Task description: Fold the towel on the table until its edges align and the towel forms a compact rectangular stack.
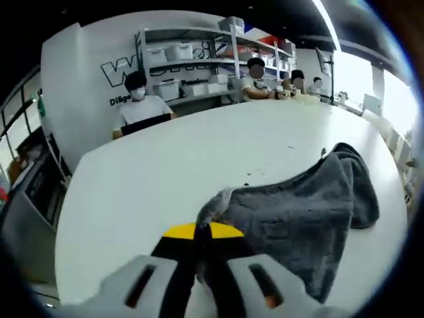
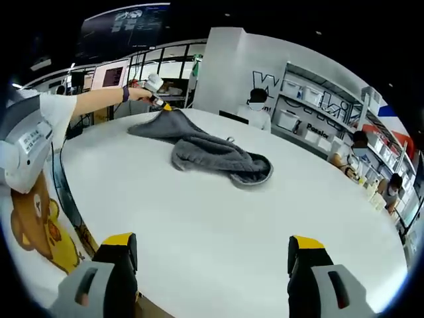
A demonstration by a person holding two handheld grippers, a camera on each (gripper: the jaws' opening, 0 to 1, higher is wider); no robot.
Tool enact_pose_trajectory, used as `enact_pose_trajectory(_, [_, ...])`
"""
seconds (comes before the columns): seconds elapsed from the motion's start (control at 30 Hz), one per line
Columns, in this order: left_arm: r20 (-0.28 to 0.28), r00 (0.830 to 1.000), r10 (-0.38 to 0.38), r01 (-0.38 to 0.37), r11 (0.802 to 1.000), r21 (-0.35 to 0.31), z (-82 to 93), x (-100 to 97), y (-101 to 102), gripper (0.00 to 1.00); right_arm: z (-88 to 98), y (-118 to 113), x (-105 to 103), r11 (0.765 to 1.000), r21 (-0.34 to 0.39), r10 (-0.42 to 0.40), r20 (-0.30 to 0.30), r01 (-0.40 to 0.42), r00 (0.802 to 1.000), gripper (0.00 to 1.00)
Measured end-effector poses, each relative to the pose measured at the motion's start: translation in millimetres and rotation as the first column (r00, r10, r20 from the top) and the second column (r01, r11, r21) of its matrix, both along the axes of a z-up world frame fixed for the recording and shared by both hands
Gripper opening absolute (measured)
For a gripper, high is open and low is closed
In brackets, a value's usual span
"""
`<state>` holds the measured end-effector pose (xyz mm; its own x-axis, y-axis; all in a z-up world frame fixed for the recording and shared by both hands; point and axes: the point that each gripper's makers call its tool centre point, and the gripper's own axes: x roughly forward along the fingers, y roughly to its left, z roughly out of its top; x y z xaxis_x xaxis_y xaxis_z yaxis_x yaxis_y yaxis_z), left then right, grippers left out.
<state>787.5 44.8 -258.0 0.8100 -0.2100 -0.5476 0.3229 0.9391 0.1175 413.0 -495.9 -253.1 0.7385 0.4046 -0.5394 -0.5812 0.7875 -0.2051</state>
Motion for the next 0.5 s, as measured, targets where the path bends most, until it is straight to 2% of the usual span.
enact_pose_trajectory(0.07, [0.001, 1.000, 0.018, -0.018, 1.000, -0.019, 1.8, 2.6, 3, 0.06, 0.3, -3, -2, 1.000, -0.005, -0.009, 0.000, 0.009, 1.000, 0.99])
enact_pose_trajectory(0.17, [0.034, 0.999, 0.023, -0.019, 0.994, -0.109, 18.3, 3.3, -5, 0.06, 1.9, -6, -4, 1.000, -0.004, -0.018, 0.002, 0.018, 1.000, 0.99])
enact_pose_trajectory(0.2, [0.040, 0.999, 0.023, -0.018, 0.993, -0.119, 24.4, 2.4, -6, 0.06, 2.1, -6, -5, 1.000, -0.006, -0.020, 0.003, 0.020, 1.000, 0.99])
enact_pose_trajectory(0.37, [0.077, 0.997, 0.027, -0.015, 0.988, -0.151, 61.9, -3.8, -7, 0.06, 3.7, -8, -4, 1.000, -0.015, -0.018, 0.012, 0.019, 1.000, 0.98])
enact_pose_trajectory(0.5, [0.104, 0.994, 0.021, -0.007, 0.991, -0.132, 86.2, -7.8, -8, 0.06, 7.7, -5, -3, 1.000, -0.005, -0.005, 0.028, 0.005, 1.000, 0.98])
